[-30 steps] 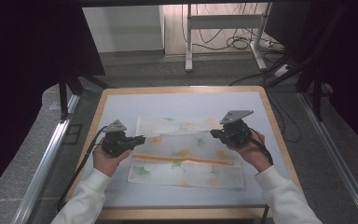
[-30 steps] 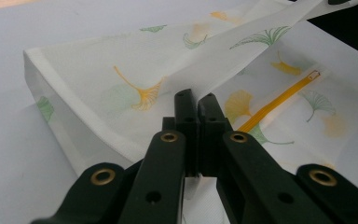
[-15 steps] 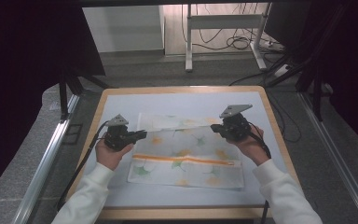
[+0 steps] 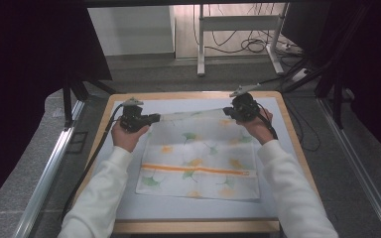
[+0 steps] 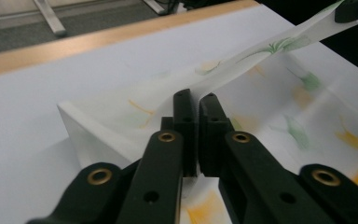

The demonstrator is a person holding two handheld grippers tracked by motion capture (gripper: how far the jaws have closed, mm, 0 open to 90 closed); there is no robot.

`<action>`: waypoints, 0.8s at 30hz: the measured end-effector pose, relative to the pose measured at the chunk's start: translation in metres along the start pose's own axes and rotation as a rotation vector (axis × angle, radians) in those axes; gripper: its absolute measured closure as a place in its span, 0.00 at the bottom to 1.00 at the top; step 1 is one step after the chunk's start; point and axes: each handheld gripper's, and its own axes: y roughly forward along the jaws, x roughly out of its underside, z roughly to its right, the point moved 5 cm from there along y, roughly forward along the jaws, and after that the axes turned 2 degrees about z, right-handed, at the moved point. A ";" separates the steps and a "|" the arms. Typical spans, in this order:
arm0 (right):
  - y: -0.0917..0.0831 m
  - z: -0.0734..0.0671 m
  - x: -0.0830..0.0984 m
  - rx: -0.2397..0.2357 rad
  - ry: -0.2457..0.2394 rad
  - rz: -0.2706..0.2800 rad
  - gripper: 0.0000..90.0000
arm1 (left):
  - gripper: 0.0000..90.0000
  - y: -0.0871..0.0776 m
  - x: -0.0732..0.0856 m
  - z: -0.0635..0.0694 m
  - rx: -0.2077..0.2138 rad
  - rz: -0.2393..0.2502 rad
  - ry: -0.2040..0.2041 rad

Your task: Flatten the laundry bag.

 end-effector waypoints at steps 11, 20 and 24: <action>-0.013 0.018 -0.012 0.153 0.075 0.099 0.47 | 0.33 -0.023 -0.006 0.006 -0.015 0.032 0.019; -0.032 -0.025 0.023 -0.022 0.050 0.075 0.46 | 0.33 -0.040 0.035 0.029 0.065 -0.024 0.076; -0.036 -0.036 0.048 -0.064 0.060 0.041 0.44 | 0.33 -0.039 0.056 0.036 0.082 -0.073 0.094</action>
